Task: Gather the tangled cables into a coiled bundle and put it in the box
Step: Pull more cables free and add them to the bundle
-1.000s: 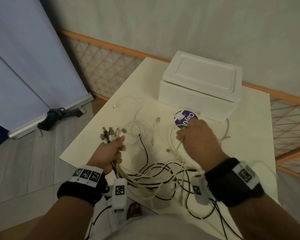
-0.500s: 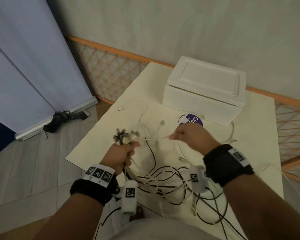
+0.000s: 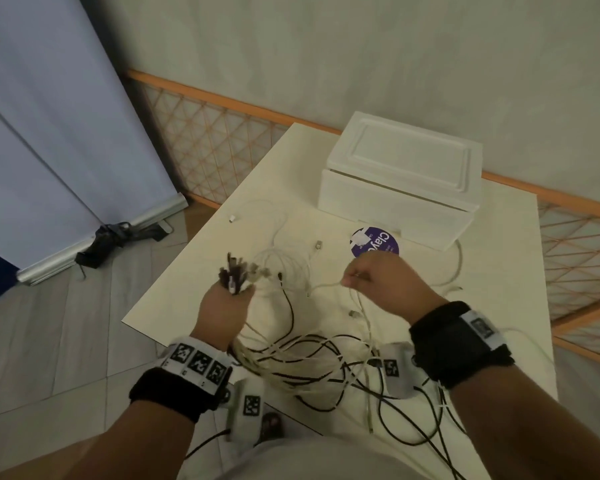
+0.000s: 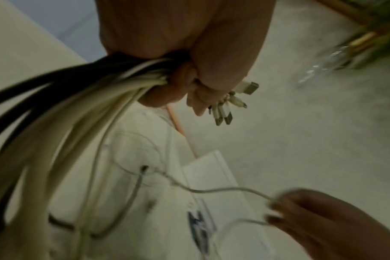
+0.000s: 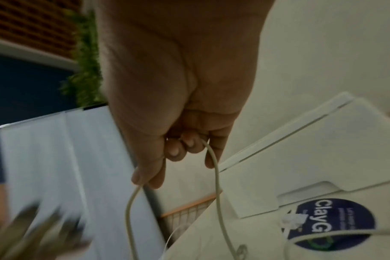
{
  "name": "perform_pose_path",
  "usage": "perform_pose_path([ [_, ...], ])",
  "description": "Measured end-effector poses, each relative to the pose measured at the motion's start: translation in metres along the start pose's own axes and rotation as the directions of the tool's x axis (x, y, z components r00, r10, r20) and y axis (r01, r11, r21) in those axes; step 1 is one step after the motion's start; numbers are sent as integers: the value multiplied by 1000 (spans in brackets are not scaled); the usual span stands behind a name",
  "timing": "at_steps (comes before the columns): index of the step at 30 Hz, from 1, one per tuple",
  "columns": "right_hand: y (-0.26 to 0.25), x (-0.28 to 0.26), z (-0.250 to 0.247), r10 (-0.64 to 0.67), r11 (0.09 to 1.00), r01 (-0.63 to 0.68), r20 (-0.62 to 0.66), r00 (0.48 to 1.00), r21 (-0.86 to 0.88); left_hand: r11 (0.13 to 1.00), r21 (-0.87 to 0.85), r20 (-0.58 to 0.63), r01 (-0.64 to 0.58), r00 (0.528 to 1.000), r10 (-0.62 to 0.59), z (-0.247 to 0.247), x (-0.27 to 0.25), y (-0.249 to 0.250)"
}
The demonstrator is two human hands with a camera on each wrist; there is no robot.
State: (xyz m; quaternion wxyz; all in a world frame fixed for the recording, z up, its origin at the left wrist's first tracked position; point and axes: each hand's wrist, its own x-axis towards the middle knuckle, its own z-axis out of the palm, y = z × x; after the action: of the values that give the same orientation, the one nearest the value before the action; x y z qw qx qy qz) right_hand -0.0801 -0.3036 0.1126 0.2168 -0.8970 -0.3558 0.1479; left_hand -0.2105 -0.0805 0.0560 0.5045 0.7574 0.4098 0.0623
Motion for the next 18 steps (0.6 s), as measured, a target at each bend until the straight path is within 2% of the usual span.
perform_pose_path([
  [2, -15, 6, 18, -90, 991, 94, 42, 995, -95, 982, 7, 132, -188, 974, 186, 11, -22, 25],
  [4, -24, 12, 31, -173, 973, 173, 14, 985, -155, 963, 23, 321, -268, 915, 247, 26, -36, 36],
  [5, -26, 13, 34, -189, 968, 188, 10, 982, -168, 964, 26, 368, -265, 899, 237, 31, -39, 37],
  [6, -26, 14, 33, -193, 970, 193, 19, 981, -151, 974, -3, 372, -226, 904, 211, 33, -38, 36],
  [8, -22, 14, 28, -186, 981, 189, 78, 980, -42, 990, -120, 322, -69, 941, 104, 32, -31, 31],
  [11, -1, 11, 14, -107, 994, 106, 100, 989, 16, 952, -290, 252, 96, 968, -21, 18, -16, 22],
  [14, 35, 3, 2, 26, 986, -28, 14, 1000, 163, 913, -374, 188, 164, 977, -98, -2, 2, 4],
  [18, 60, -4, 5, 108, 968, -114, 39, 993, 224, 924, -327, 183, 196, 973, -142, -11, 14, -12],
])
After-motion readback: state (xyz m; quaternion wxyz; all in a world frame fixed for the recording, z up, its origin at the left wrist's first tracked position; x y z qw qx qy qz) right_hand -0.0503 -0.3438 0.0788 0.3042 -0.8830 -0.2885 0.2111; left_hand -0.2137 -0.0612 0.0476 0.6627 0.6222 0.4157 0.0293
